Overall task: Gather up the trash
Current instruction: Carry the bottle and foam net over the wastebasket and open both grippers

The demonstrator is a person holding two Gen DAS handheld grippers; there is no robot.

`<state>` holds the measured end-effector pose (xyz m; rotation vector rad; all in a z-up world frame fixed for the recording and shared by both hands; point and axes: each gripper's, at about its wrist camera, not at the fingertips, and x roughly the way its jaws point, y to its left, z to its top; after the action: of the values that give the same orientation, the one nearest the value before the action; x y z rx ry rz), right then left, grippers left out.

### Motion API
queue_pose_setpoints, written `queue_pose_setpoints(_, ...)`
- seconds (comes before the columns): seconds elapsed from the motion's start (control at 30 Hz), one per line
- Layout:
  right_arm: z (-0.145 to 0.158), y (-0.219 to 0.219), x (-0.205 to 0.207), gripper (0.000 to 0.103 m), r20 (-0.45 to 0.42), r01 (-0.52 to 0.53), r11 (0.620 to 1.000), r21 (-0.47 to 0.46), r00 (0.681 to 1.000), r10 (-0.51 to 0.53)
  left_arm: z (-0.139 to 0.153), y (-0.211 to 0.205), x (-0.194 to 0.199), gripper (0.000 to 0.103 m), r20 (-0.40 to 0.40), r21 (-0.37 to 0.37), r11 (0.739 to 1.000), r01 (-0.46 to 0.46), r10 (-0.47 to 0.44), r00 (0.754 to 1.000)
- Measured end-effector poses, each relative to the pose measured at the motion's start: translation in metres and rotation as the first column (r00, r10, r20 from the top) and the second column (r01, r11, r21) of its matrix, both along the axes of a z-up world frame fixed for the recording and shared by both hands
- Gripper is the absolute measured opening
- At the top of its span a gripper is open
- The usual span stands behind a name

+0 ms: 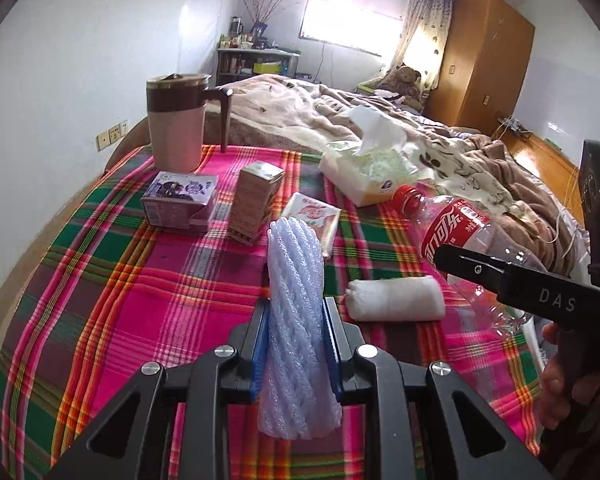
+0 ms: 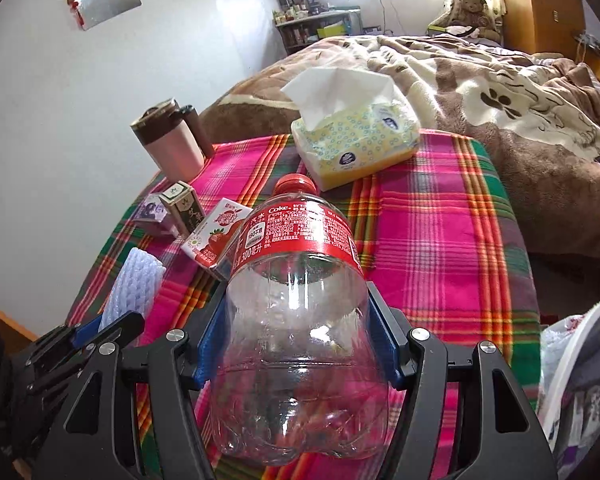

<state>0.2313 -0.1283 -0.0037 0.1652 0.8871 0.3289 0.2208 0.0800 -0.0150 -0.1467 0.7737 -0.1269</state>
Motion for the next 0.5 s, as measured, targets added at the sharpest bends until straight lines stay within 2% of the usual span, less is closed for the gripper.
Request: queue_pose_setpoints(0.5,0.020,-0.051,-0.051,0.064,0.084,0.084,0.994,0.064,0.992,-0.089,0.032,-0.053,-0.044,0.025,0.083,-0.001,0.996,0.092,-0.091,0.992)
